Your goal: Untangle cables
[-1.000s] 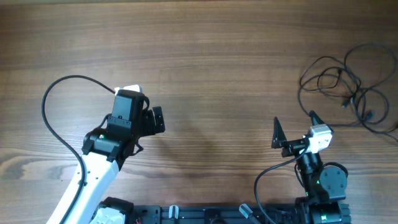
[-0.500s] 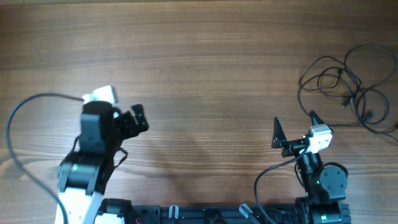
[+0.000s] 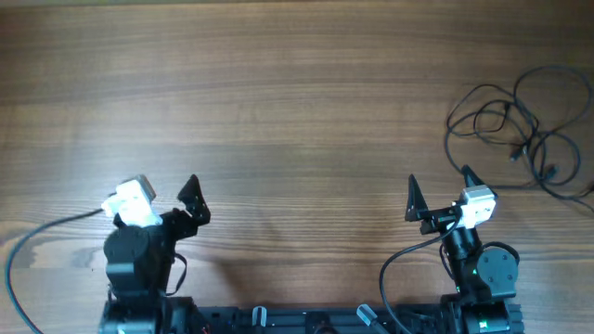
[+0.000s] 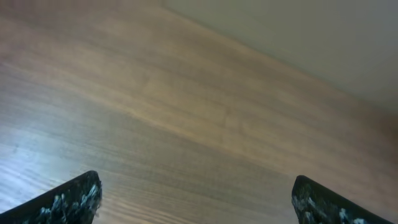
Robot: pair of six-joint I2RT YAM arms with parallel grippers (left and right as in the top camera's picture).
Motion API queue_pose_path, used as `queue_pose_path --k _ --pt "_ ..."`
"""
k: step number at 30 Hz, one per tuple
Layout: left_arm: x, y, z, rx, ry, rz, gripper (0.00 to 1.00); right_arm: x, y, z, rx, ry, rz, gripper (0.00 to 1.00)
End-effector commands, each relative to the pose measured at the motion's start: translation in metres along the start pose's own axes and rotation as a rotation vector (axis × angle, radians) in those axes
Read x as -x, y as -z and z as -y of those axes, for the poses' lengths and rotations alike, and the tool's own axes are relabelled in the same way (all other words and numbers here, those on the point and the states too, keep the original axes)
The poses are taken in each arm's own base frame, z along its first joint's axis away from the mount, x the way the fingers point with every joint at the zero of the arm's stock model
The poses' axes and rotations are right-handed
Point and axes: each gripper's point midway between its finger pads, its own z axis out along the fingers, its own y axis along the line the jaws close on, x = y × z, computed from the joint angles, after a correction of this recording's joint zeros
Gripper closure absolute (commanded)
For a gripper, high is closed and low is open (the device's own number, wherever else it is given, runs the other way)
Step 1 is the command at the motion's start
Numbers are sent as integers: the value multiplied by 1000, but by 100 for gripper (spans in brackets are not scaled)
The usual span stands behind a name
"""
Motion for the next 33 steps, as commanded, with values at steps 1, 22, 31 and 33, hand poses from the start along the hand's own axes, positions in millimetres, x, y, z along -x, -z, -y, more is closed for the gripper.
queue_pose_path --k 1,22,31,33 --pt "-5 -3 -1 -38 -11 79 0 4 1 0 -1 -6 18 0" --pt "23 -2 19 -193 -196 457 0 4 1 0 -1 -6 18 0" --pt "-17 -17 18 -212 -297 286 0 4 1 0 -1 -5 18 0" --pt "-16 -17 17 -208 -296 286 0 4 1 0 -1 -5 18 0"
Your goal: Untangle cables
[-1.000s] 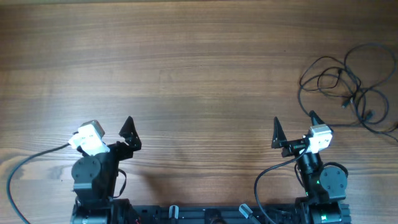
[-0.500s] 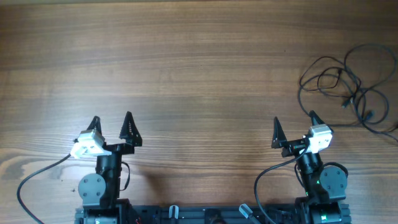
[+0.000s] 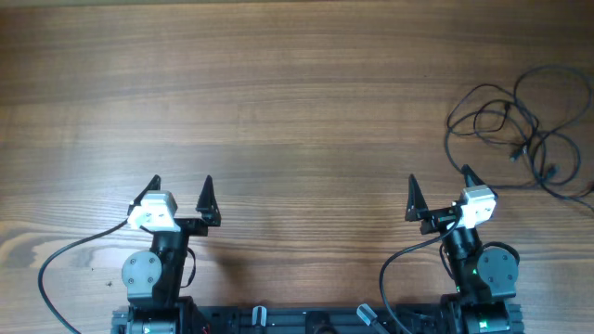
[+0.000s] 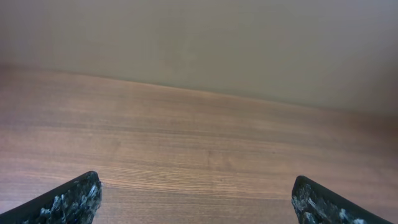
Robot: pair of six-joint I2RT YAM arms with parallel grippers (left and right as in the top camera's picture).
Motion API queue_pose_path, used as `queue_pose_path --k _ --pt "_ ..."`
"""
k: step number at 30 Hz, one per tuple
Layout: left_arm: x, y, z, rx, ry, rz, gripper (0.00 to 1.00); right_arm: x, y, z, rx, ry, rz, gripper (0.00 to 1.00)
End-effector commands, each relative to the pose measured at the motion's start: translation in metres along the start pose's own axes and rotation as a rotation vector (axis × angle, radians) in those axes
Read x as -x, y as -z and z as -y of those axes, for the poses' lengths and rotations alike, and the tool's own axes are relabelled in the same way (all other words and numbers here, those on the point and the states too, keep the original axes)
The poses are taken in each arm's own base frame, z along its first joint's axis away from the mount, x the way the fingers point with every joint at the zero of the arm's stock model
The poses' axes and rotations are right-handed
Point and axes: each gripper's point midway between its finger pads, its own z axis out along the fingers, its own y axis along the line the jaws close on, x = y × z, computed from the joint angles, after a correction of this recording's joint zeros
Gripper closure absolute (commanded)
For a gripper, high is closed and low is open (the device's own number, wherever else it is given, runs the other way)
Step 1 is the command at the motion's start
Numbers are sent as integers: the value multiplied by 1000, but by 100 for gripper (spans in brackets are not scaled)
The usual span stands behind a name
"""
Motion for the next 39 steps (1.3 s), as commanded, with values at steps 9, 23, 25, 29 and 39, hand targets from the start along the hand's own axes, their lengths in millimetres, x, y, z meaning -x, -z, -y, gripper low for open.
queue_pose_path --k 9,23,25,29,39 --pt "-1 0 5 -31 -7 0 0 4 1 0 -1 -6 17 0" --pt "-1 0 5 -31 -7 -2 0 3 1 0 -1 -6 16 0" --pt "-1 0 5 -31 -7 -2 0 4 1 0 -1 -5 16 0" --pt "-1 0 5 -31 -7 -2 0 3 1 0 -1 -6 16 0" --pt "-1 0 5 -31 -7 -2 0 4 1 0 -1 -5 16 0"
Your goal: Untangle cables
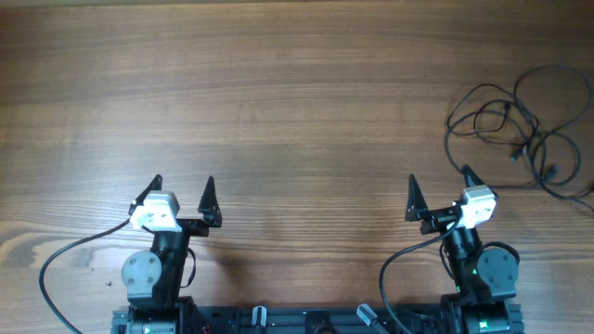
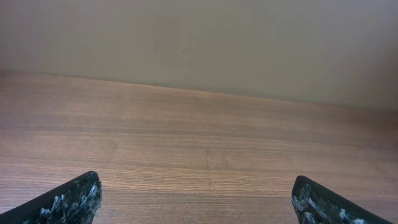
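Note:
A tangle of thin black cables (image 1: 520, 125) lies in loops at the table's far right. My left gripper (image 1: 181, 190) sits near the front left, open, with nothing between its fingers. The left wrist view shows its two black fingertips (image 2: 74, 199) wide apart over bare wood, and no cable in sight. My right gripper (image 1: 438, 190) stands open near the front right, a short way in front and to the left of the cable tangle, not touching it.
The wooden table (image 1: 278, 102) stretches across the view. The arm bases and their grey feed cables (image 1: 65, 260) sit along the front edge. A pale wall (image 2: 199, 37) rises beyond the table's far edge.
At first my left arm was turned to the right, its gripper open and pointing across the table. By the following moment it had swung to face straight ahead, and it has stayed there. The right arm and the cables kept still.

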Robot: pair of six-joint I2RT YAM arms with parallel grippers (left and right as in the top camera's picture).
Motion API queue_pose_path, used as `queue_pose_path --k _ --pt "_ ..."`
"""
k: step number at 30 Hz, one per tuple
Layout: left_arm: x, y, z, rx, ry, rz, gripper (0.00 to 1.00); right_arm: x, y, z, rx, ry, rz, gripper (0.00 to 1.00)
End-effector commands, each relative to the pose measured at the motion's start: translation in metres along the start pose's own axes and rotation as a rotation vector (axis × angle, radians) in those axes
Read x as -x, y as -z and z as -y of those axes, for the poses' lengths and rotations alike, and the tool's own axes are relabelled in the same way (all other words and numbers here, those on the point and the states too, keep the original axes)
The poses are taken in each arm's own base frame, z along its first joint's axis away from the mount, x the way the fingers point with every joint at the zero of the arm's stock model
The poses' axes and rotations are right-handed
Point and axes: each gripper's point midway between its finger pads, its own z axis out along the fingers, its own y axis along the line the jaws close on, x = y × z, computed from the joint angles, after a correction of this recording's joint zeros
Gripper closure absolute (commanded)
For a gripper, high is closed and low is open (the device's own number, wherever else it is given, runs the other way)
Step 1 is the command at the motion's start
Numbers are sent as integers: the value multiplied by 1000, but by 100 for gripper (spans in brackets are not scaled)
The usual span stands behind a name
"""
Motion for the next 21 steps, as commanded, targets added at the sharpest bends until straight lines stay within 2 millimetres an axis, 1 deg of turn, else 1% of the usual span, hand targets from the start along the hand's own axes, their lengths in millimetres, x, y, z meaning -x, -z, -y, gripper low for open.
queue_pose_path --k 1,17,20,21 --pt "-1 0 2 -16 8 -2 0 4 1 0 -1 -6 16 0" --pt "-1 0 2 -16 8 -2 0 4 1 0 -1 -6 17 0" --pt "-1 0 2 -16 8 -2 0 4 1 0 -1 -6 17 1" --pt "-1 0 2 -16 8 -2 0 4 1 0 -1 -6 17 0"
